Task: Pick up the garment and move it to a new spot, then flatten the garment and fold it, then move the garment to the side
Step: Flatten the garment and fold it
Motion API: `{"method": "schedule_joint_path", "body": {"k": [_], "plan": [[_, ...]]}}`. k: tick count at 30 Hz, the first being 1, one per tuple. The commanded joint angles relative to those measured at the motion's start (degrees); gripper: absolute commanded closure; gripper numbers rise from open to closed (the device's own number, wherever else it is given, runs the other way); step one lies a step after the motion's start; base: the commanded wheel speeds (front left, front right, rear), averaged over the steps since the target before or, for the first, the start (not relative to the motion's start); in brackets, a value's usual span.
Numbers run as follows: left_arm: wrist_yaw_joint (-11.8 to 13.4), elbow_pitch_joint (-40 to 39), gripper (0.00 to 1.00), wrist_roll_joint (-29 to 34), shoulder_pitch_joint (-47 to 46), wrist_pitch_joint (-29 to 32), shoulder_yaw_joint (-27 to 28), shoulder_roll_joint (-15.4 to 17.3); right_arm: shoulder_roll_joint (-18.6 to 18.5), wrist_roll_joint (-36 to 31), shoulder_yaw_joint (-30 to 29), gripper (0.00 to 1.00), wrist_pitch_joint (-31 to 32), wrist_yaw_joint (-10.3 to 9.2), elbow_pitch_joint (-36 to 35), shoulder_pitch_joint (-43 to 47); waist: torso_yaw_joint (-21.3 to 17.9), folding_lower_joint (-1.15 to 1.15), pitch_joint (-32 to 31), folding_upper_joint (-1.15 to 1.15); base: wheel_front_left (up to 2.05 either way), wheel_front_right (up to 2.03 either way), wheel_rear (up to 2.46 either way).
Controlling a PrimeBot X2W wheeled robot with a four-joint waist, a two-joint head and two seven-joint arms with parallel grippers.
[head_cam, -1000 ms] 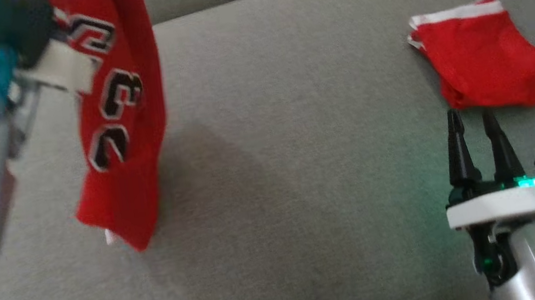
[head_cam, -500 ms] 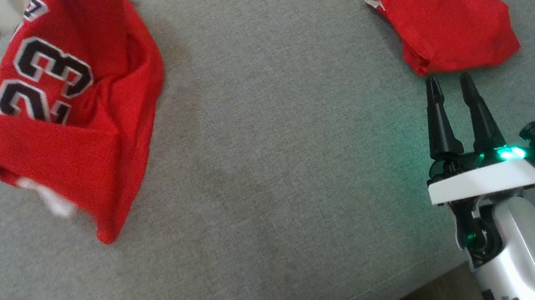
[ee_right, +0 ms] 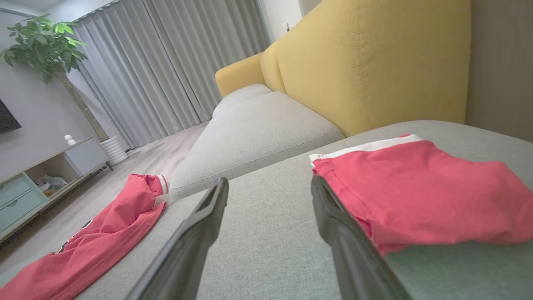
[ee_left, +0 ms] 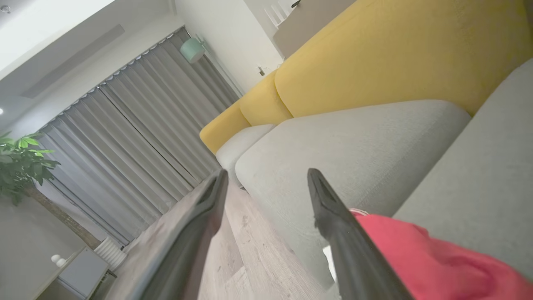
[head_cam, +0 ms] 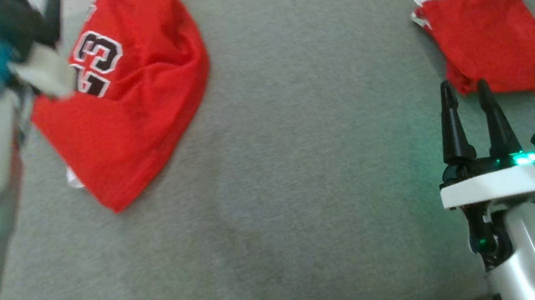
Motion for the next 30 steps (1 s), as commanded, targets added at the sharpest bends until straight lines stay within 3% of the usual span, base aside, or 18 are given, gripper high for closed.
{"method": "schedule_joint_path", "body": {"k": [1,9,14,21,30], "plan": [[0.4,-2.1,0.0,-0.5,-1.3,-0.5,2.0,2.2,-0.2,-0.4,1.0,0.0,-0.4,-0.04,-1.6,0.0,2.1,0.0,-1.8,0.0,0.0,0.0,0.0],[3.2,-14.0,0.0,-5.0,15.2,1.5,1.8,1.4,-0.2,-2.3,-1.2,0.0,-0.4,-0.04,-0.7,2.3,8.4,0.0,-6.2,0.0,0.0,0.0,0.0],[7.6,-22.0,0.0,-8.1,26.5,3.1,2.9,0.6,-0.2,-2.3,-0.8,0.0,-0.4,-0.04,-0.7,3.8,10.5,0.0,-8.2,0.0,0.0,0.0,0.0],[15.0,-29.2,0.0,-12.3,42.4,2.2,4.3,-3.0,-0.2,-2.2,0.2,0.0,-0.4,-0.04,-0.7,5.8,11.9,0.0,-9.7,0.0,0.0,0.0,0.0],[18.2,-31.0,0.0,-14.0,47.1,0.1,4.8,-5.3,-0.2,-3.2,-0.3,0.0,-0.4,-0.04,-1.1,6.2,13.8,0.0,-9.7,0.0,0.0,0.0,0.0]]}}
